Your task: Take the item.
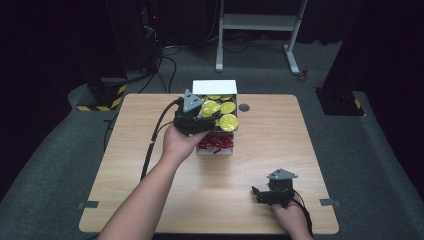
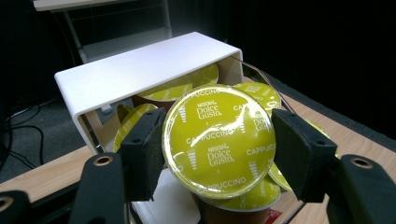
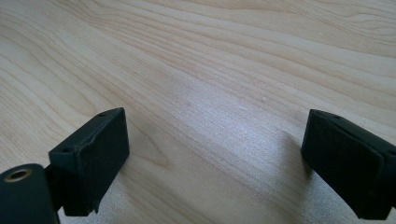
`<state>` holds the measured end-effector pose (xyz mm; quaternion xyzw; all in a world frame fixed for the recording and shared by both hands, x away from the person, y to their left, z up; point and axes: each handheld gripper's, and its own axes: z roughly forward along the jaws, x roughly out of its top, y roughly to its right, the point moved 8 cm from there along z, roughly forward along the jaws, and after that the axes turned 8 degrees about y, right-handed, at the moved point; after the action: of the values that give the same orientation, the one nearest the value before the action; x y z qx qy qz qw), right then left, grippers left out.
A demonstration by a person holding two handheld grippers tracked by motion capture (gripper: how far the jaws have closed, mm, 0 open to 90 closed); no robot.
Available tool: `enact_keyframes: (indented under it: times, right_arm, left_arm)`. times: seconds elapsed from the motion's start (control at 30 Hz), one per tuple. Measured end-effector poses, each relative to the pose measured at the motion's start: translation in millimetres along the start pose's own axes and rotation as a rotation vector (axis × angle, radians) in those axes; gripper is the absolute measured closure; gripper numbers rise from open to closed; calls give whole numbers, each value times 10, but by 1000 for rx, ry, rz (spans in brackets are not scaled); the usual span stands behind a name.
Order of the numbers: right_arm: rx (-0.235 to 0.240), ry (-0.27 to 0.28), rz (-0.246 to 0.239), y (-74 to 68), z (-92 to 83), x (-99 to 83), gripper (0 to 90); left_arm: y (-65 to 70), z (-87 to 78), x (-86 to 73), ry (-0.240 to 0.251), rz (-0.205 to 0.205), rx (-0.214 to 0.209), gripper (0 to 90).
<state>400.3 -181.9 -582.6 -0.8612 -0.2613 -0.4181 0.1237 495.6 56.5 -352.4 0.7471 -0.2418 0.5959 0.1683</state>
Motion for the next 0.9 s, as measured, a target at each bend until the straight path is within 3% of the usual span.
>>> enact_keyframes:
  times: [0.37, 0.9]
  right_arm:
    - [0, 1, 0, 0, 1, 0, 75]
    - [0, 1, 0, 0, 1, 0, 75]
  left_arm:
    - [-5, -88, 62, 39, -37, -32, 384]
    - [-44, -221, 67, 57, -46, -39, 384]
